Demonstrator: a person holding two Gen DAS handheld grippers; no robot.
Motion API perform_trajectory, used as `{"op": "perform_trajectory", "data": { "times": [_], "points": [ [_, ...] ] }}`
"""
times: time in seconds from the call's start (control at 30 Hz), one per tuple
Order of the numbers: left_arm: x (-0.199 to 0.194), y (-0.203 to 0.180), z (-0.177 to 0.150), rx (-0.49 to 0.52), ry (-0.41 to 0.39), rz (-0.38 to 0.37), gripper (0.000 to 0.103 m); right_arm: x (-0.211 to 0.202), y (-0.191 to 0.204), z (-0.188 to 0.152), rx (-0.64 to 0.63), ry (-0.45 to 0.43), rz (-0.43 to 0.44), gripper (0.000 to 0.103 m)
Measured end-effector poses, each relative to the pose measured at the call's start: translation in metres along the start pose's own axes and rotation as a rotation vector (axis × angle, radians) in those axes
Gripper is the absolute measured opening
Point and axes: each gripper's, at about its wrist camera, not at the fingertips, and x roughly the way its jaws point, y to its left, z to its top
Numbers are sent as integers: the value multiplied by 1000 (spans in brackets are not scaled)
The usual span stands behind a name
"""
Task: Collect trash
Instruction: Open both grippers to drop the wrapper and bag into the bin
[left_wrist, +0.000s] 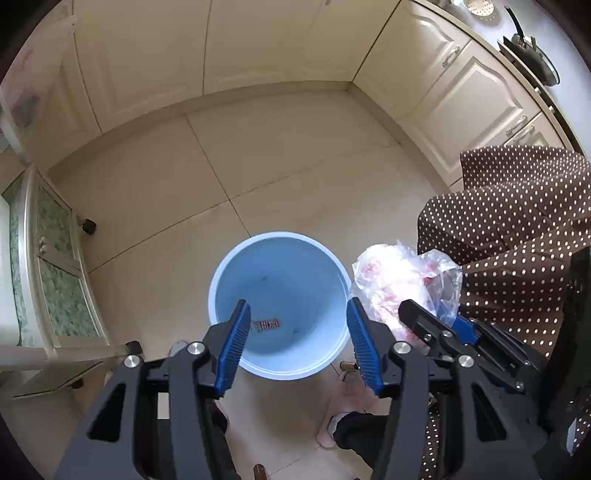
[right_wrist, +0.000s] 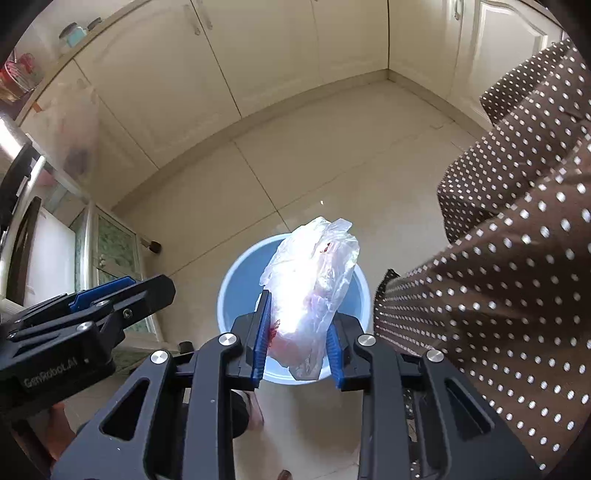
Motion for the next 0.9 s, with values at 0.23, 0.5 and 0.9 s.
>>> {"op": "perform_trajectory", "data": {
  "times": [0.23, 0.5, 0.9],
  "points": [
    [-23, 6, 7, -17, -48, 1, 53, -3, 14, 21, -4, -56, 29, 48],
    [-62, -7, 5, 7, -104, -28, 53, -53, 14, 23, -49, -145, -52, 54],
    [-189, -98, -30, 183, -329, -147, 64, -248, 4, -22, -96, -499, -289, 62]
  ]
}}
